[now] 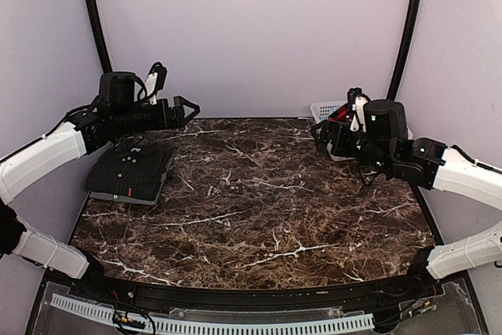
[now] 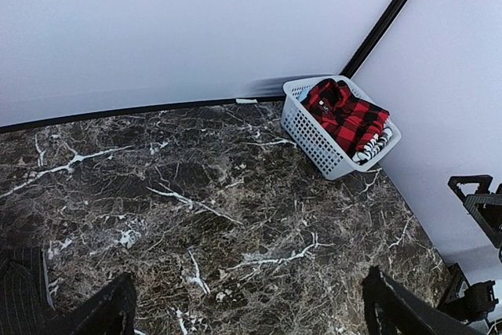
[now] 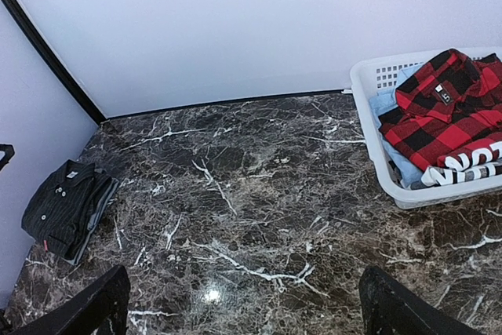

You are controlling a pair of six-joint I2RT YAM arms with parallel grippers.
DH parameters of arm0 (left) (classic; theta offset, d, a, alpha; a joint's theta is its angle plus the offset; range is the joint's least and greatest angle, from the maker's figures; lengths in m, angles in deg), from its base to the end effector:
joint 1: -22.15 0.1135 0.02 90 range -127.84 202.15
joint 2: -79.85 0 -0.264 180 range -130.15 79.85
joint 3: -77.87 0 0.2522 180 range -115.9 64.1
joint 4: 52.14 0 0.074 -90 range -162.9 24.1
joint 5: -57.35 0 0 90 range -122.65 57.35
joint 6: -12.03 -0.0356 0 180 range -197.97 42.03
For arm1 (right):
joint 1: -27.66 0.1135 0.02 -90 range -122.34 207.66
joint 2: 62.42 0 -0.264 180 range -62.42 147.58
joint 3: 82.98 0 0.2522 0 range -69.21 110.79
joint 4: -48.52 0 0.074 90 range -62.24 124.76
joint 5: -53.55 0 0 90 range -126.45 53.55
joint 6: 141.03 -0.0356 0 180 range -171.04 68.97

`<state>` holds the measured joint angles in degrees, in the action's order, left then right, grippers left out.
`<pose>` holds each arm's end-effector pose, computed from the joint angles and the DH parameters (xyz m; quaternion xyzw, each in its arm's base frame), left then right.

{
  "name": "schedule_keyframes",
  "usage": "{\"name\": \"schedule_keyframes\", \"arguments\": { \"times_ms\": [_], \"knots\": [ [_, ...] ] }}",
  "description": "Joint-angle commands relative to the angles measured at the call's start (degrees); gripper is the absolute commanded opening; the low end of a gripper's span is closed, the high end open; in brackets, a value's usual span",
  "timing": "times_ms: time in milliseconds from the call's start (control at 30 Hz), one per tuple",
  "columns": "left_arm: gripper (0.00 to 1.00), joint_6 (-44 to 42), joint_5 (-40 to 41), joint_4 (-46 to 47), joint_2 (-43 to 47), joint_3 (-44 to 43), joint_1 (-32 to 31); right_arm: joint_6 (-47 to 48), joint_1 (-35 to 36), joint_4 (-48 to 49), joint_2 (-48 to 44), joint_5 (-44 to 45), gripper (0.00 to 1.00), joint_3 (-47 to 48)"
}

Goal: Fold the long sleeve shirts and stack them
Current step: Reset both arms

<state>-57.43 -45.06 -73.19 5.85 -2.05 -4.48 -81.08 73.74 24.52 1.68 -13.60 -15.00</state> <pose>0.2675 -0.1427 0.3649 0.1075 0.7848 -0.3204 0.5195 0.1879 0.1752 0.3313 0.0003 0.8115 0.2183 0.5421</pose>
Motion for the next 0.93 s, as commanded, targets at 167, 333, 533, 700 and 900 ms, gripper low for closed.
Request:
{"name": "schedule_keyframes", "arguments": {
  "times_ms": [167,333,533,700,900],
  "knots": [
    [0.99,-1.4,1.3,1.8,2.1,0.4,-0.2,1.1,-0.2,4.4,0.5,1.1,0.99,1.0],
    [0.99,-1.5,1.4,2.0,2.1,0.3,-0.2,1.5,-0.2,4.8,0.7,1.0,0.99,1.2],
    [0.99,-1.3,1.3,2.0,2.0,0.5,-0.2,1.6,-0.2,4.8,0.4,0.9,0.99,0.9],
    [0.99,-1.2,1.1,2.1,1.9,0.6,-0.2,1.7,-0.2,4.7,0.1,1.2,0.98,0.8],
    [0.99,-1.1,1.1,2.2,1.8,0.7,-0.2,1.8,-0.2,4.4,0.1,1.4,0.99,0.9]
  ]
}}
